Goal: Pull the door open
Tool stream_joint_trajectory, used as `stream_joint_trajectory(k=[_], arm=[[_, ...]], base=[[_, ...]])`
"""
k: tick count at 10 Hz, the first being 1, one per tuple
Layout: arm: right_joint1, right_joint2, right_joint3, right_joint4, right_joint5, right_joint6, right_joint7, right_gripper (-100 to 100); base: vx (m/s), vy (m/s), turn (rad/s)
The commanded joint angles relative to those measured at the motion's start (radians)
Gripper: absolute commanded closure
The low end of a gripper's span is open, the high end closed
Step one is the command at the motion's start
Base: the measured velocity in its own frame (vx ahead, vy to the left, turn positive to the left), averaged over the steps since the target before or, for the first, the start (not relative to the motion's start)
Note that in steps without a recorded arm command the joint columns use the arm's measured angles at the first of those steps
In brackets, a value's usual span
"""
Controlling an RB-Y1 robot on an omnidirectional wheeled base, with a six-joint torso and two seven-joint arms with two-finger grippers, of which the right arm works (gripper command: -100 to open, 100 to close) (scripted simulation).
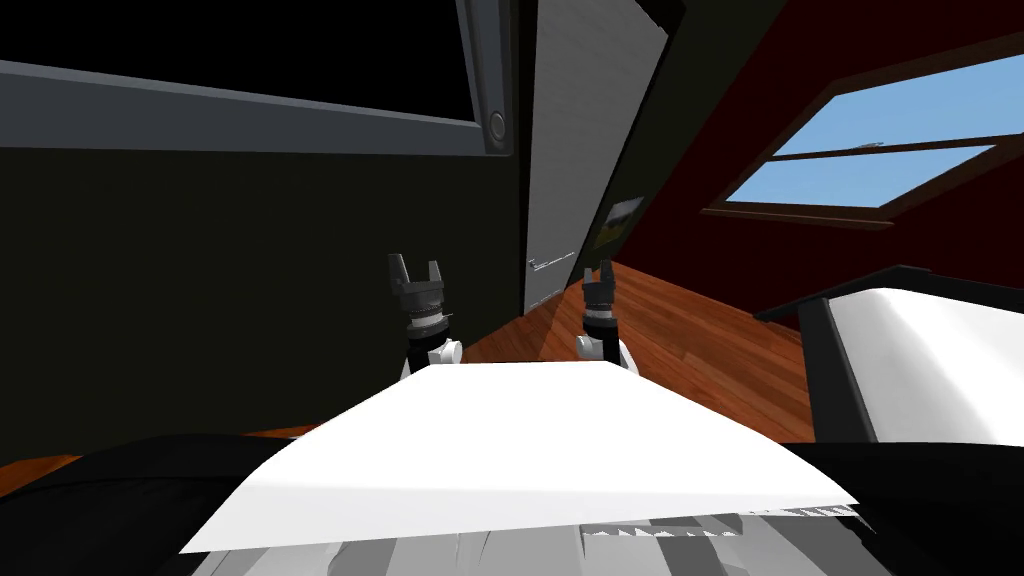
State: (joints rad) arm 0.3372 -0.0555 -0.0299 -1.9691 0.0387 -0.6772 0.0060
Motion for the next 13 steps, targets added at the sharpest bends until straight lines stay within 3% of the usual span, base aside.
stream_joint_trajectory(k=[1,4,5,10,11,13], arm=[[-0.011,-0.007,-0.001,0.049,-0.006,-0.009,-0.005,-100],[-0.058,-0.022,-0.002,0.164,-0.019,-0.024,-0.016,-100],[-0.058,-0.022,-0.002,0.181,-0.019,-0.024,-0.016,-100],[-0.127,-0.042,-0.005,0.355,-0.039,-0.046,-0.031,-100],[-0.127,-0.042,-0.005,0.370,-0.039,-0.046,-0.031,-100],[-0.162,-0.052,-0.006,0.442,-0.049,-0.058,-0.039,-100]], base=[[0.038,-0.062,0.108],[0.063,-0.105,0.206],[0.061,-0.086,0.066],[0.042,-0.075,0.151],[0.038,-0.080,0.083],[0.039,-0.079,0.155]])
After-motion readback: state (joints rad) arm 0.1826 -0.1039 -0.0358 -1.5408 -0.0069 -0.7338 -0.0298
